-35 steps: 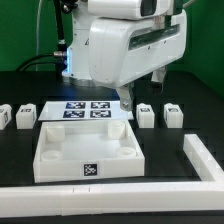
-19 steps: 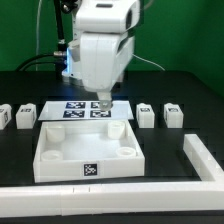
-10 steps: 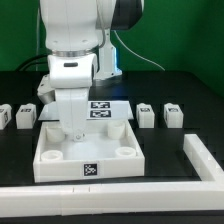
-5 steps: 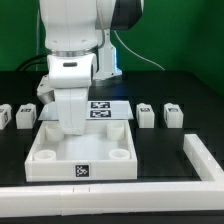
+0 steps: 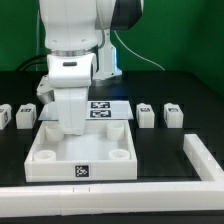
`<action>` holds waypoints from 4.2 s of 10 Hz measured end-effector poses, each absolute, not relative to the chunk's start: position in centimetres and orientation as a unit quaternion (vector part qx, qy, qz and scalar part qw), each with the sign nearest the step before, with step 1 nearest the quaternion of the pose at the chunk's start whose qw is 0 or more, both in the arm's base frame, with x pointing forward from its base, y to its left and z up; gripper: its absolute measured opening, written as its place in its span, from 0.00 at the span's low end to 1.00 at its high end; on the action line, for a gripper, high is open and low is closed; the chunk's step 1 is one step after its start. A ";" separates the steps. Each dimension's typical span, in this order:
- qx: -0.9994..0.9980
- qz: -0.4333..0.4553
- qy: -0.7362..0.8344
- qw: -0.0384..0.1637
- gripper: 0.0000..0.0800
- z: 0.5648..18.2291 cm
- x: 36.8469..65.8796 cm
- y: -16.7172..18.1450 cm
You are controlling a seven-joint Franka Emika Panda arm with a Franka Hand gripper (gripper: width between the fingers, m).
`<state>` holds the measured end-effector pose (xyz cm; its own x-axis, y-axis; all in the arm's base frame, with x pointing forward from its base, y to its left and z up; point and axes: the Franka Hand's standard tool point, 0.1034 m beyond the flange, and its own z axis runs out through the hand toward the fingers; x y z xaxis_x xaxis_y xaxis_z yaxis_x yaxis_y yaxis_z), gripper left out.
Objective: Assemble one leg
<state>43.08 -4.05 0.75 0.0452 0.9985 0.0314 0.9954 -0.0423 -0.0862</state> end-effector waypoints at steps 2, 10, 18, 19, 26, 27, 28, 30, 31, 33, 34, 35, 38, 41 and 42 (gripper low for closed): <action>-0.716 0.018 -0.697 0.043 0.08 0.8 43.3 -3.9; -0.722 -0.022 -0.689 0.050 0.08 0.7 48.5 5.2; -0.723 -0.016 -0.688 0.055 0.63 0.6 48.9 5.1; -0.723 -0.016 -0.688 0.055 0.76 0.6 49.0 5.1; -0.749 -0.022 -0.661 0.044 0.81 2.7 48.9 5.7; -0.786 -0.024 -0.616 0.033 0.81 5.1 48.1 6.9; -0.793 -0.023 -0.608 0.030 0.81 6.0 47.4 7.8; -0.868 -0.026 -0.496 0.026 0.81 7.9 46.1 10.9; -0.895 -0.026 -0.444 0.026 0.81 8.3 45.7 12.2; -0.939 -0.022 -0.341 0.037 0.81 8.1 45.4 13.3; -0.955 -0.020 -0.292 0.040 0.81 8.1 45.4 13.3; -0.969 -0.018 -0.242 0.044 0.81 8.1 45.3 13.4; -0.997 0.001 -0.046 0.061 0.81 7.3 44.8 14.5; -0.997 0.044 0.030 0.064 0.81 5.2 42.7 16.2; -0.996 0.051 0.029 0.063 0.81 5.1 42.6 16.0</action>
Offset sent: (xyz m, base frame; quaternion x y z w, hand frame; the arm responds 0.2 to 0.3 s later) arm 0.0301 0.0685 -0.0014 -0.0087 0.0758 -0.0572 0.9954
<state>42.60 16.04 5.11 0.9931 -0.0518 -0.1048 -0.0645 -0.9904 -0.1224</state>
